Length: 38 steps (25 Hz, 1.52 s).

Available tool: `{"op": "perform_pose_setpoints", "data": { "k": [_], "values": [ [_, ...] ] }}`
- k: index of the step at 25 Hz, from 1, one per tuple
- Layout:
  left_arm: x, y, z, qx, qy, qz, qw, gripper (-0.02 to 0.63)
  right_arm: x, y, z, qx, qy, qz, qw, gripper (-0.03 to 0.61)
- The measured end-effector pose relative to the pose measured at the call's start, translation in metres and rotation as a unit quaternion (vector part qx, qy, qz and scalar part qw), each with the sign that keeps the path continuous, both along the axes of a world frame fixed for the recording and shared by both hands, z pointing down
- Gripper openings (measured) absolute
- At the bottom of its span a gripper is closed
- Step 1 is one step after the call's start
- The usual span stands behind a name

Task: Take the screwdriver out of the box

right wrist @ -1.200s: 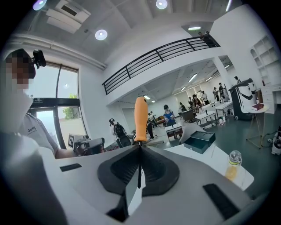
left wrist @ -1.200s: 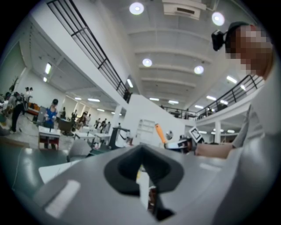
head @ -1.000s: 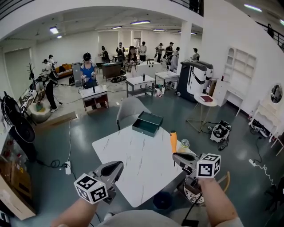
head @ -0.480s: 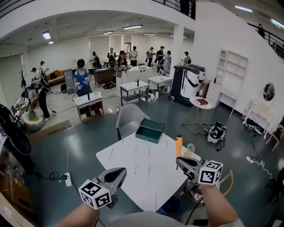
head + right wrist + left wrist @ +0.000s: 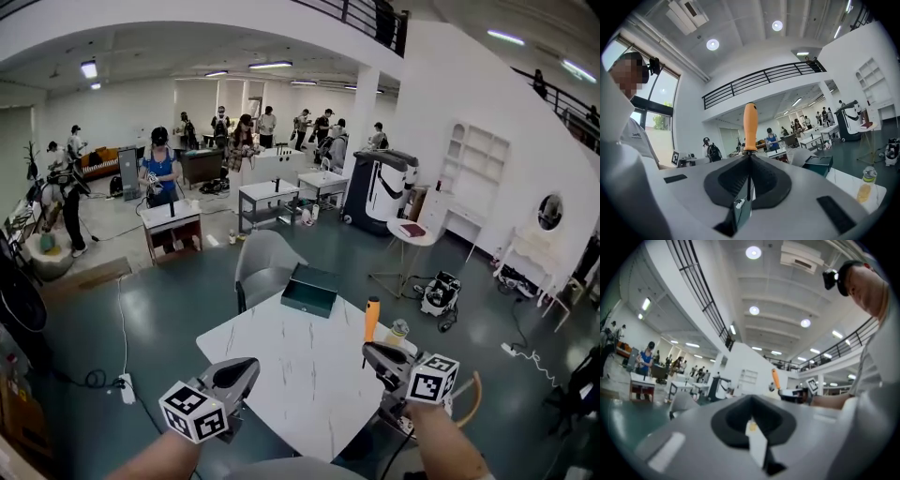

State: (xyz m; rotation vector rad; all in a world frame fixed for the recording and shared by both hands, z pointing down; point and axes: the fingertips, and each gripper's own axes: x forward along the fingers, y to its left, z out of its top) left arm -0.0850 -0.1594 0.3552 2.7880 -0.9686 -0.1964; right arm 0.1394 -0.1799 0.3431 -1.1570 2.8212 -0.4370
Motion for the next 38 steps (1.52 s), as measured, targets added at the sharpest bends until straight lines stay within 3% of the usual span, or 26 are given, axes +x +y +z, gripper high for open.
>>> {"op": "perform_pose_setpoints", "data": {
  "k": [12, 38],
  "values": [
    [-0.004, 0.000, 0.003, -0.007, 0.002, -0.012, 0.9999, -0.003, 0.005, -0.004, 0.001, -0.005, -0.016, -0.001, 1.000, 0.017],
    [0.000, -0.005, 0.003, -0.006, 0.008, -0.014, 0.9999, -0.003, 0.012, -0.009, 0.001, 0.004, -0.001, 0.001, 1.000, 0.017]
  ]
}}
